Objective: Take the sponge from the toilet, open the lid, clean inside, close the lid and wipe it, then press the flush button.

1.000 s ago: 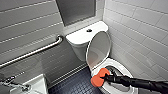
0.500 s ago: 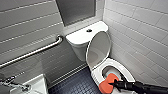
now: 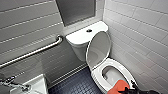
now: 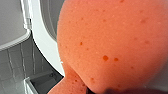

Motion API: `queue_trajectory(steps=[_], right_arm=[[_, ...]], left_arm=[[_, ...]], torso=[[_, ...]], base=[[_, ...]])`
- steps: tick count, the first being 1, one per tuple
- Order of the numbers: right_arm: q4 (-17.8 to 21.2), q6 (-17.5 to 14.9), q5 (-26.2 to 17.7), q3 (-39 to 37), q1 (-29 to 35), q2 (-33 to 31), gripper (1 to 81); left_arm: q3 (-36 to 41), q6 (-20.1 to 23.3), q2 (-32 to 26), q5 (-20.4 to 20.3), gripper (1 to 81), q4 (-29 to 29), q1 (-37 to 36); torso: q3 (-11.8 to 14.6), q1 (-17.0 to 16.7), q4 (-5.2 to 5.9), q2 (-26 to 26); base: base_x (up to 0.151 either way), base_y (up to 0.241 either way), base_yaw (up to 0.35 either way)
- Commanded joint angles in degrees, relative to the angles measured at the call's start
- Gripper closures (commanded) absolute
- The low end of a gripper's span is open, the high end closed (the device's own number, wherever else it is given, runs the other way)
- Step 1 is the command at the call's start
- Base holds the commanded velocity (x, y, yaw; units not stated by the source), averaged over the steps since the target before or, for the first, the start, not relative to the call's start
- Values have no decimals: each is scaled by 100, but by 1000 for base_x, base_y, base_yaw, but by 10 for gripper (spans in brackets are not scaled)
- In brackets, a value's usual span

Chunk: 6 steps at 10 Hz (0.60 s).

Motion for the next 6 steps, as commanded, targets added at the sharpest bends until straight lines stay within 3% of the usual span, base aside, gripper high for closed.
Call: queue_trajectory(steps=[1,6], right_arm=[[-225,-14,-403,478,-21,-784,811],[-233,-58,-420,1014,-258,-2015,811]], left_arm=[[214,41,-128,416,10,39,133],[214,41,-128,416,10,118,133]], torso=[[0,0,0,0],[0,0,2,0]], base=[[0,0,0],[0,0,0]])
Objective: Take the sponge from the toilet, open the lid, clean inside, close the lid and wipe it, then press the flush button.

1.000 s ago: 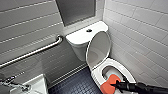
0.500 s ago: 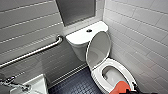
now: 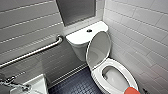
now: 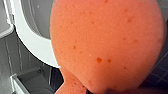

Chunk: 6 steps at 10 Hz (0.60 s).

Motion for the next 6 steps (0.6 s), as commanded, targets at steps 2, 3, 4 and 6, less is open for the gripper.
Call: queue_trajectory(steps=[2,3,4,6], right_arm=[[-129,-23,-443,824,208,-1285,811],[-252,-14,-750,1211,305,-1364,811],[-261,3,-1109,1473,551,-1312,811],[-296,30,-1875,1686,1550,-872,811]], left_arm=[[202,35,-126,435,10,69,133],[210,44,-126,435,10,69,133],[210,35,-126,435,10,70,133],[210,44,-126,427,10,78,133]], torso=[[0,0,0,0],[0,0,0,0],[0,0,0,-2],[0,0,0,-2]], base=[[0,0,0],[0,0,0],[0,0,0],[0,0,0]])
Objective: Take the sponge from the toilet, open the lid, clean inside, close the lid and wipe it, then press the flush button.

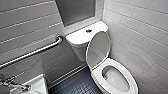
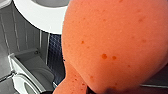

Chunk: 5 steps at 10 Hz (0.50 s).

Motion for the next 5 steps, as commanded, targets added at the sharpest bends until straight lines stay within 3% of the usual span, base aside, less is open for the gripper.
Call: queue_trajectory(steps=[1,3,5], right_arm=[[-136,78,-1742,353,2121,239,811],[-207,368,-2316,-68,2728,1338,811],[-207,396,-2545,-786,2932,2356,811]], left_arm=[[210,39,-126,437,10,74,133],[202,39,-126,428,10,66,133],[193,30,-126,270,10,66,133]], torso=[[0,0,0,0],[2,-11,-5,-9],[9,-35,-15,-20]], base=[[0,0,0],[0,0,0],[0,0,0]])
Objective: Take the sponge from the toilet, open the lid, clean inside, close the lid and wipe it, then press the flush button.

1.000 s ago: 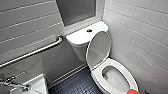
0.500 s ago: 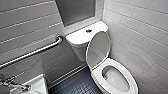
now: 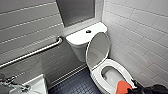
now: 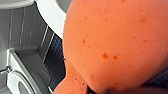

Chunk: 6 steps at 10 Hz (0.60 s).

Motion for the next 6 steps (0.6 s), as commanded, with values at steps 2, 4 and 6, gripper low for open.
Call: queue_trajectory(steps=[2,4,6], right_arm=[[-53,205,-1079,-1351,1570,2078,811],[-27,214,-1088,-1837,1807,2520,811],[-36,300,-965,-2196,1991,2783,811]], left_arm=[[182,28,-124,349,10,60,116],[182,28,-115,349,10,60,116],[173,28,-115,349,10,60,116]], torso=[[-2,2,2,2],[-5,11,7,11],[-6,13,9,11]], base=[[0,0,0],[0,0,0],[0,0,0]])
